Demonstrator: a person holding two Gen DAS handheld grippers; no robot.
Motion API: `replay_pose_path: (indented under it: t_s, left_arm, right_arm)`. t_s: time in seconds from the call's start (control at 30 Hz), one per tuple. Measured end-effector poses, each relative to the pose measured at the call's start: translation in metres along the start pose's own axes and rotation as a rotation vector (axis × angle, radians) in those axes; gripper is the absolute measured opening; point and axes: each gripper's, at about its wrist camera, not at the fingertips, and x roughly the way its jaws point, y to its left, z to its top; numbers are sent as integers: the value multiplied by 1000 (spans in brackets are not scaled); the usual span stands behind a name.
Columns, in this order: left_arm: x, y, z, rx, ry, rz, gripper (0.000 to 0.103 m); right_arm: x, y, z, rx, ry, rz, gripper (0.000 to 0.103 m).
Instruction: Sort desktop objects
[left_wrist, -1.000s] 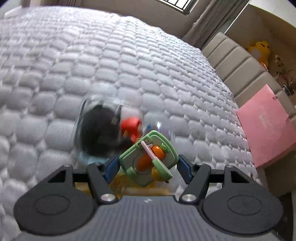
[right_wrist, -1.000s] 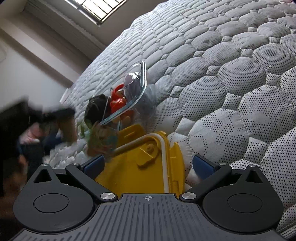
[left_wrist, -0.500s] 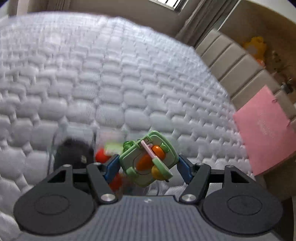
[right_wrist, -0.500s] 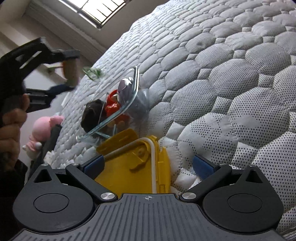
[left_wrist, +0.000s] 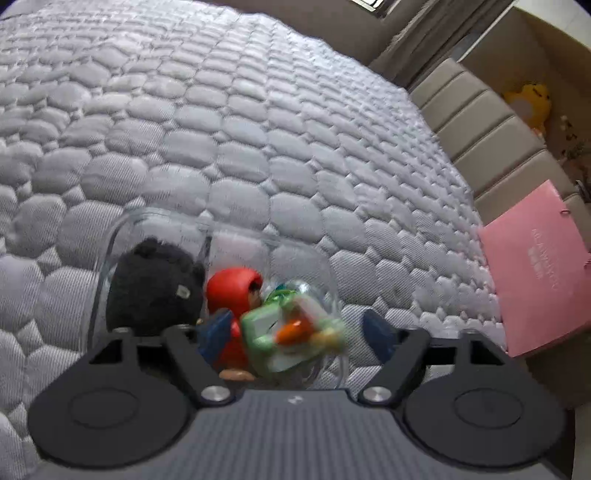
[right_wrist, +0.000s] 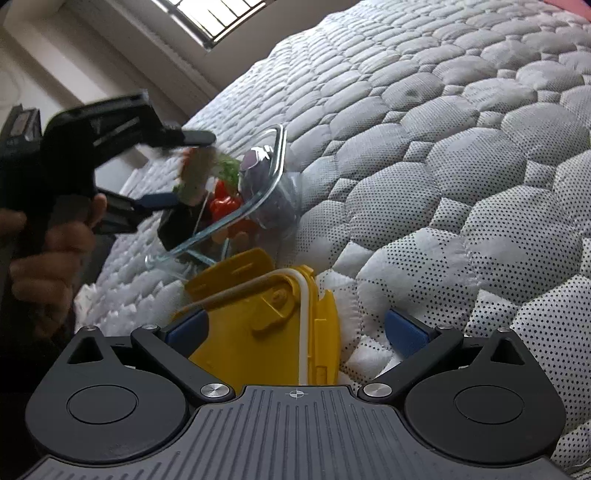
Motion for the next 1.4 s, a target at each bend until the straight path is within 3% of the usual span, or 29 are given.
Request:
replay_pose_path:
  t_s: [0.27,0.37,0.43,0.47,0.6,0.7,0.87,0.93,1.07,1.13,1.23,1.4]
  left_arm:
    - [-45,13,-19,-49,-52,-55,95]
    - [-57,25,-47,-62,44,-12,102]
    - [-55,28,-65,-11,134,11,102]
    - [-53,27,-76,22,187,14,102]
    - [-56,18,-110,145,270,-24,102]
    - [-57,13,-122,219,276,11,102]
    - [-63,35,-117,154,245,-3,103]
    - [-64,46,-114,95,240,3,103]
    - [-58,62,-114,3,251,-26,103]
    - [-57,61,-115,5,255,-36,103]
    - [-59,51,-118,61,257,-43,103]
    - [-77,29,-125,167,219,-64,103]
  right_arm:
    - [-2,4,2,-26,-26,0,103]
    - [-16,-2,16,73,-93,75,101]
    - [-20,5,31,47,-124,72,81]
    - [-22,10,39,31,-139,68,56]
    - [-4,55,69,-246,-145,-54,53]
    - [15,84,82,-437,-147,-137,53]
    - [51,96,105,-521,-16,-162,53]
    - [55,93,114,-510,-1,-137,57]
    - [60,86,125,-429,101,-31,54]
    - [60,80,124,-367,144,27,54]
    - [59,87,116,-385,153,34,54]
    - [65,106,110,-437,179,-14,35]
